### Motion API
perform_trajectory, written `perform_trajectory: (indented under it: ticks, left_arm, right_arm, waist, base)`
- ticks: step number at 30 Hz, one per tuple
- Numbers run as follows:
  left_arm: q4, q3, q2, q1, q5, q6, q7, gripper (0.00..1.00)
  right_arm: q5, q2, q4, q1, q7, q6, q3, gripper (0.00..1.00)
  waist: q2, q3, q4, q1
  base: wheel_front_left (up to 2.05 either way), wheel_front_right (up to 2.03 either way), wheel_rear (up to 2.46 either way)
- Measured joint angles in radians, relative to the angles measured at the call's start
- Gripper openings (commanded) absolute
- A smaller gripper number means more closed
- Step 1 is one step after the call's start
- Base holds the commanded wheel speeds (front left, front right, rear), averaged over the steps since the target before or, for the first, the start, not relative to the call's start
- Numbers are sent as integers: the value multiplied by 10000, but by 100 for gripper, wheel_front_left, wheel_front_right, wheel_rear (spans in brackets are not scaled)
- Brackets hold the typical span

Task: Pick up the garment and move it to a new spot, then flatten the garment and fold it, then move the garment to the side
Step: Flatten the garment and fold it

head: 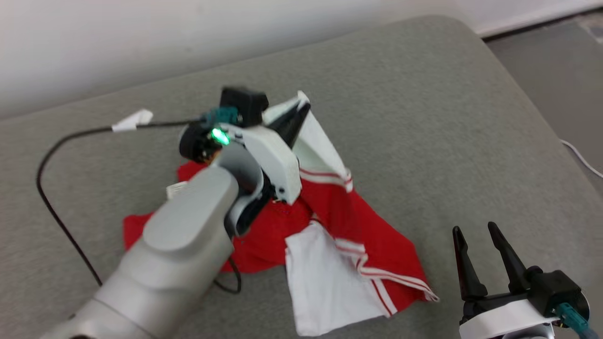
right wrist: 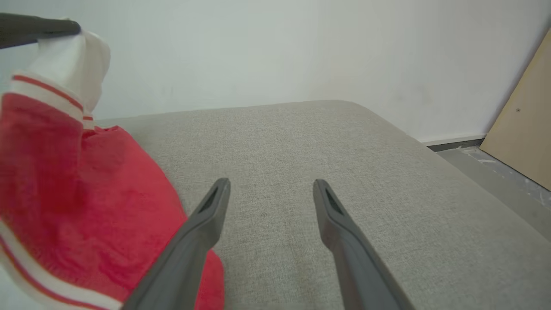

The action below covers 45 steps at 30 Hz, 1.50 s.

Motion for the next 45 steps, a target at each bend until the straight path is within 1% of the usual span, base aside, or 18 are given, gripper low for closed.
perform_trajectory:
  ticks: [4, 7, 13, 15, 17, 18, 19, 20, 23, 28, 30, 36, 41, 45]
  left_arm:
    - [441, 54, 4, -1012, 184, 138, 282, 0]
    - [918, 13, -150, -1831, 422, 205, 267, 0]
    - [2121, -15, -564, -3008, 941, 573, -715, 0]
    - [2452, 33, -673, -3198, 1037, 794, -1260, 0]
    - [2786, 59, -738, -3296, 1060, 815, -1697, 0]
    - [2941, 63, -775, -3306, 1062, 817, -1914, 9]
    - [3068, 33, -800, -3308, 1083, 796, -2102, 94]
    - [3227, 4, -830, -3308, 1087, 665, -2113, 100]
    - [3624, -171, -918, -3172, 1024, 280, -2082, 100]
    - [3722, -230, -1022, -2777, 769, -19, -2295, 100]
    - [3689, -236, -1034, -2488, 708, -69, -2387, 100]
    - [3195, 33, -1018, -1429, 403, 50, -2637, 100]
    - [2585, 278, -947, -198, 219, 138, -2688, 100]
    - [1766, 642, -790, 875, 178, 462, -2700, 100]
  right_arm:
    - [408, -4, -29, -13, 0, 0, 113, 100]
    - [633, -12, -161, 6, 0, 0, -12, 100]
    - [794, 8, -318, 111, 0, 0, -33, 100]
    - [794, 6, -303, 104, 0, 0, 33, 100]
    - [784, 8, -265, 67, 0, 0, 115, 100]
    - [752, 6, -236, 17, 0, 0, 165, 100]
    - [713, 2, -215, -50, 0, 0, 244, 100]
    - [704, 2, -198, -118, 0, 0, 345, 100]
    - [627, 15, -84, -227, 0, 0, 489, 100]
    - [359, 23, 36, -217, 0, 0, 299, 100]
    - [209, 27, 88, -155, 0, 0, 146, 100]
    - [-347, 25, 173, 214, 0, 0, -345, 100]
    - [-773, 21, 203, 588, 0, 0, -790, 100]
    - [-988, 10, 222, 933, 0, 0, -1003, 100]
  waist:
    - [0, 411, -688, 0]
    - [0, 825, -1027, 0]
    - [0, 1518, -1319, 1]
    - [0, 1581, -1359, 1]
    - [0, 1528, -1356, 0]
    - [0, 1485, -1352, 0]
    - [0, 1437, -1344, 0]
    - [0, 1387, -1333, -1]
    - [0, 1199, -1226, -1]
    - [0, 860, -650, -1]
    - [0, 672, -370, 0]
    - [0, -37, 526, -1]
    - [0, -777, 1208, -1]
    - [-1, -1363, 1712, -2]
  base:
    - [0, 0, 0]
    - [0, 0, 0]
    - [0, 0, 0]
    - [0, 0, 0]
    - [0, 0, 0]
    - [0, 0, 0]
    - [0, 0, 0]
    - [0, 0, 0]
    - [0, 0, 0]
    - [0, 0, 0]
    - [0, 0, 0]
    - [0, 0, 0]
    - [0, 0, 0]
    - [0, 0, 0]
